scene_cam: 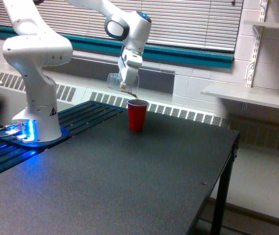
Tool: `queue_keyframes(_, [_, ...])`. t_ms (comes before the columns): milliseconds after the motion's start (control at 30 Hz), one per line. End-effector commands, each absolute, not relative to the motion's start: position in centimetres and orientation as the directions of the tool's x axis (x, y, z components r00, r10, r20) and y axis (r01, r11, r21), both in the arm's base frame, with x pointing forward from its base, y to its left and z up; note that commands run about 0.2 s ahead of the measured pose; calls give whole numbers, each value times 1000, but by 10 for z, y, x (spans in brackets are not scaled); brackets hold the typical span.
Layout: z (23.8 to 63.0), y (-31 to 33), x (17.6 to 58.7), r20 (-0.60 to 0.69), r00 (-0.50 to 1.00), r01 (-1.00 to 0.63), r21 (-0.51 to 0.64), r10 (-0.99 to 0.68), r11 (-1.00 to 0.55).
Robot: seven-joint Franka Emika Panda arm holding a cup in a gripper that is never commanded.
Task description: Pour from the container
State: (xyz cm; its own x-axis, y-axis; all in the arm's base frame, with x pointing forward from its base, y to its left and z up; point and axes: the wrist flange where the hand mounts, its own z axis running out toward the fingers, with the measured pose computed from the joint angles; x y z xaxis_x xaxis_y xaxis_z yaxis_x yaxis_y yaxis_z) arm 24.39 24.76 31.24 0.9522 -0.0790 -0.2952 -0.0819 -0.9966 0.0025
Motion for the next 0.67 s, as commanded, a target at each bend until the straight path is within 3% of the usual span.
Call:
queue_keyframes(33, [313, 250, 243, -319, 947, -38, -1, -36, -999])
queue_keyframes(667, [325, 255, 244, -255, 967, -41, -42, -29, -998])
